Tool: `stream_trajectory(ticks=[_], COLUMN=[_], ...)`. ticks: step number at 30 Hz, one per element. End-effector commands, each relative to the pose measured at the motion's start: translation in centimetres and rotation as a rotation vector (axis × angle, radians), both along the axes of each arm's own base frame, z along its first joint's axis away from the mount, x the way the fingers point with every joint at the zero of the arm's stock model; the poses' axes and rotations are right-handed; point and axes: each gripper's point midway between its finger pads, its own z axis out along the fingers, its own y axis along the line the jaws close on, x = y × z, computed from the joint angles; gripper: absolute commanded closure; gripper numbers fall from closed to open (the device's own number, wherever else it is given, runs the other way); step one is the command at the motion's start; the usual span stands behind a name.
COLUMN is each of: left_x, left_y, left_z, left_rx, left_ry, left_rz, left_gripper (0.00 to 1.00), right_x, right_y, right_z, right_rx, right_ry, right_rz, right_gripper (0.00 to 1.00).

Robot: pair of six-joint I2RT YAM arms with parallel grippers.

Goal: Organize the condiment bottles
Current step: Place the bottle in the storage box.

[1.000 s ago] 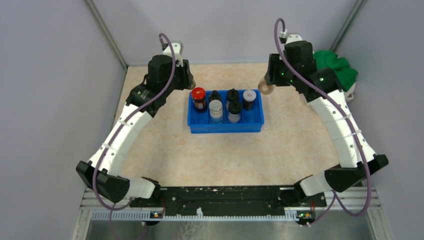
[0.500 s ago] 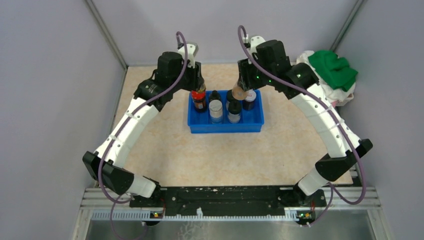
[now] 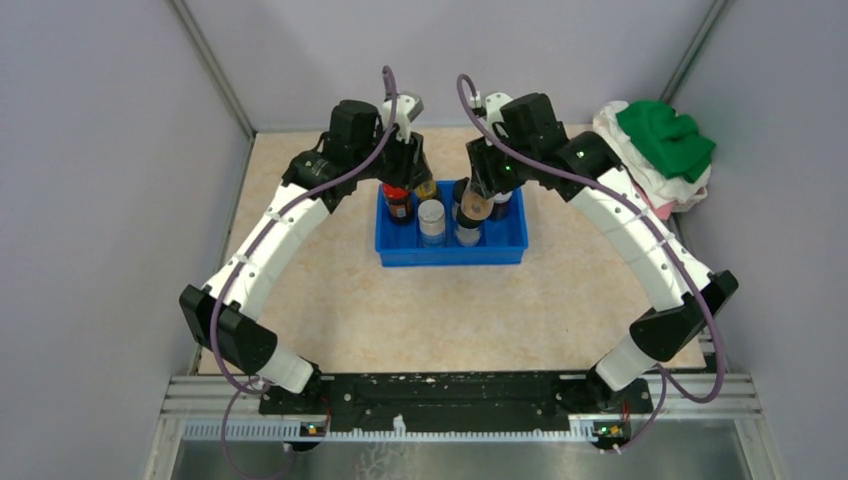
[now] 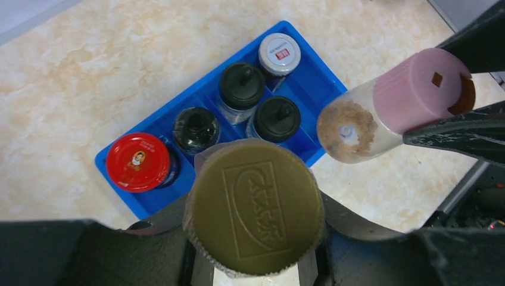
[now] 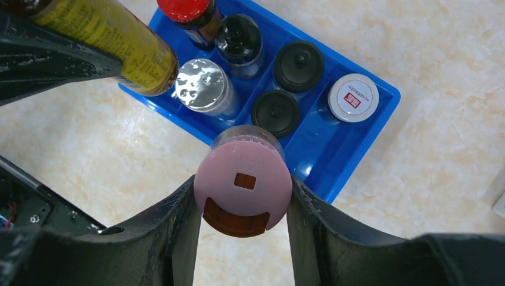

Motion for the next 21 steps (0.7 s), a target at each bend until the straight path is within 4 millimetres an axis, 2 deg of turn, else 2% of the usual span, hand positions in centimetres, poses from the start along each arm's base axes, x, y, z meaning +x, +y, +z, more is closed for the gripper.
stream_trajectory(ticks=[1,12,16,21], left_x=[-0.9,-1.0,0.3,2.3], left_y=[-2.5,-3.2,-1.8,1.5], left_z=[3.7,1.9,1.0,-0.7], left_rx=[-0.079,-0.074,-0.025,0.046], left_ry=[-0.098,-0.083,-0.094,-0.097], left_rz=[-0.142,-0.160,-0.057,0.174], left_gripper=[0.95,0.95,0.95,0.96], right_x=[0.6,1.8,2.5,3.7], right_y=[0.1,1.1,-0.1,-2.8], right_z=[1.7,1.0,0.2,-0.6], right_rx=[0.024,0.064,0.025,-0.029], right_ry=[-0.075,-0.081,-0.091,-0.122], right_rz=[0.000,-0.031,-0.101,-0.261], right_gripper=[1.00,1.00,1.00,1.00])
